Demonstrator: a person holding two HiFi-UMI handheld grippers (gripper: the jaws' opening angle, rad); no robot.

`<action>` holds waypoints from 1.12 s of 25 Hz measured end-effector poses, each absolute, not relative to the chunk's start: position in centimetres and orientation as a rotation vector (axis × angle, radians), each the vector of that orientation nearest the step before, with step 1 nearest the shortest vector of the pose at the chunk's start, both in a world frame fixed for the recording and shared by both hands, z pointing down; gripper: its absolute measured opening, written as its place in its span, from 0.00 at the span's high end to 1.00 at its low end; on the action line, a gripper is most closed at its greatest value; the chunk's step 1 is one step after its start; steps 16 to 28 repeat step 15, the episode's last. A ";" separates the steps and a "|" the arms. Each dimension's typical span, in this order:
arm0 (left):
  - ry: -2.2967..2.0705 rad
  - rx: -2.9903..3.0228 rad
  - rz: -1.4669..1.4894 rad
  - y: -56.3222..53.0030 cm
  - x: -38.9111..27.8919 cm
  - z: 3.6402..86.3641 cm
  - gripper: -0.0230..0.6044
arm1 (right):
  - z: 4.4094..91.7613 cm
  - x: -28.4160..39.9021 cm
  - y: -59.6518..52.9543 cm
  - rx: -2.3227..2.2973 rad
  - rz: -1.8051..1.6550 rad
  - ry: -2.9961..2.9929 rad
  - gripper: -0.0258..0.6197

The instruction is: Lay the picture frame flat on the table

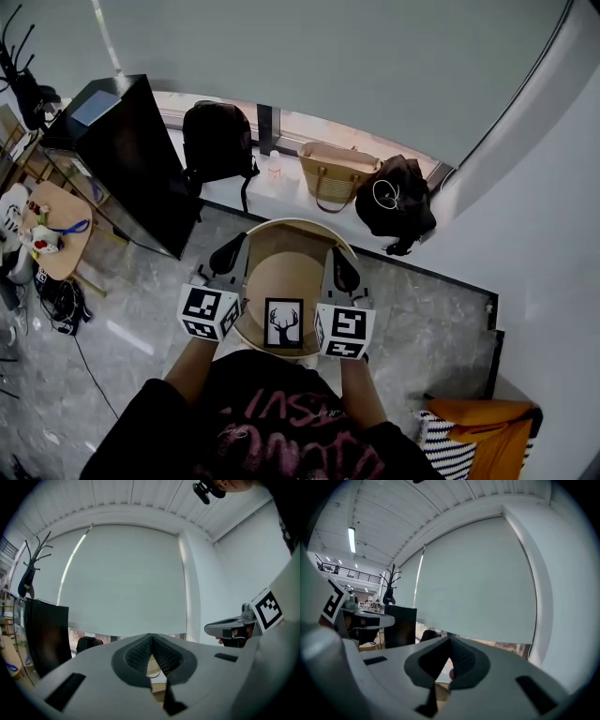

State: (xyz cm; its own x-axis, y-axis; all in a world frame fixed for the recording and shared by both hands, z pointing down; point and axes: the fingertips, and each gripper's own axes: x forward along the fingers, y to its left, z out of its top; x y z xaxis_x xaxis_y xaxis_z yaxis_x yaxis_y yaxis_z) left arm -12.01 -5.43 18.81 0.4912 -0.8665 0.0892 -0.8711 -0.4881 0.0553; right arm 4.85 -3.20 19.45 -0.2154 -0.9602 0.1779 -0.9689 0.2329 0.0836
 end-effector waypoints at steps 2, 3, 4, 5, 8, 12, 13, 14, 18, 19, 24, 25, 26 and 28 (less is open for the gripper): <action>-1.532 2.639 0.078 -5.6 -12.0 18.7 0.95 | 19.4 4.9 -3.4 1.838 0.068 -2.307 0.93; -1.530 2.645 0.079 -5.7 -11.9 18.7 0.95 | 19.4 4.9 -3.5 1.840 0.068 -2.305 0.93; -1.529 2.650 0.077 -5.7 -11.9 18.6 0.95 | 19.4 4.8 -3.5 1.841 0.066 -2.302 0.93; -1.528 2.655 0.073 -5.7 -11.9 18.6 0.95 | 19.5 4.8 -3.5 1.843 0.065 -2.300 0.93; -1.541 2.652 0.056 -5.8 -12.3 18.6 0.95 | 19.6 4.5 -3.4 1.845 0.057 -2.301 0.93; -1.551 2.651 0.074 -6.0 -12.5 18.8 0.95 | 19.4 4.3 -3.7 1.846 0.047 -2.303 0.93; -1.551 2.657 0.087 -6.0 -12.4 18.9 0.95 | 19.4 4.3 -3.8 1.846 0.045 -2.302 0.93; -1.552 2.663 0.100 -6.0 -12.4 18.9 0.95 | 19.4 4.4 -3.8 1.846 0.044 -2.299 0.93; -1.552 2.669 0.114 -6.1 -12.4 19.0 0.95 | 19.5 4.4 -3.9 1.845 0.042 -2.295 0.93; -1.552 2.669 0.114 -6.1 -12.4 19.0 0.95 | 19.5 4.4 -3.9 1.845 0.042 -2.295 0.93; -1.552 2.669 0.114 -6.1 -12.4 19.0 0.95 | 19.5 4.4 -3.9 1.845 0.042 -2.295 0.93; -1.552 2.669 0.114 -6.1 -12.4 19.0 0.95 | 19.5 4.4 -3.9 1.845 0.042 -2.295 0.93; -1.552 2.669 0.114 -6.1 -12.4 19.0 0.95 | 19.5 4.4 -3.9 1.845 0.042 -2.295 0.93; -1.552 2.669 0.114 -6.1 -12.4 19.0 0.95 | 19.5 4.4 -3.9 1.845 0.042 -2.295 0.93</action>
